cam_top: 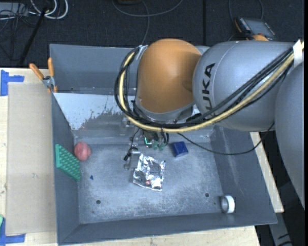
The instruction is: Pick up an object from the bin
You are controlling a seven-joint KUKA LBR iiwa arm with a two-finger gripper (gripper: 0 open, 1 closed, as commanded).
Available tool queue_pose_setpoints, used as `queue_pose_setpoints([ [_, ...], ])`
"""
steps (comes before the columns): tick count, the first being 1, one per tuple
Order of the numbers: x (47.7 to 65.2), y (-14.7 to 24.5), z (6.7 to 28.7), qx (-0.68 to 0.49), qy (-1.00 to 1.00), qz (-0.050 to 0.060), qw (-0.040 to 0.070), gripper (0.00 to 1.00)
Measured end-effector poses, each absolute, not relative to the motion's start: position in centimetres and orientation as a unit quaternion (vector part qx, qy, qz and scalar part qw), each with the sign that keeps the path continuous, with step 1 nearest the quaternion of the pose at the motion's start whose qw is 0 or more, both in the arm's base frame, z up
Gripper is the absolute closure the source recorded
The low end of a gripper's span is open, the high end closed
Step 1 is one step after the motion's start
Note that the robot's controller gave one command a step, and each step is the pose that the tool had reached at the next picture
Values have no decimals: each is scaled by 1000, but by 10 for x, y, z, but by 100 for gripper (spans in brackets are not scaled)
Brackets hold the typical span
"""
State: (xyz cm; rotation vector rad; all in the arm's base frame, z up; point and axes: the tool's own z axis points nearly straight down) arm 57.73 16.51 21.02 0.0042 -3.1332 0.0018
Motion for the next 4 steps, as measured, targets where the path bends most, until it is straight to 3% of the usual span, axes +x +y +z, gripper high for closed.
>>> queue_pose_setpoints([
  [1,583,99,108,61,-998,2,4,0],
  [2,552,58,69,224,-975,0,2,0],
  [3,553,58,71,222,-975,-1,0,100],
  [4,550,51,207,207,-978,1,-4,100],
])
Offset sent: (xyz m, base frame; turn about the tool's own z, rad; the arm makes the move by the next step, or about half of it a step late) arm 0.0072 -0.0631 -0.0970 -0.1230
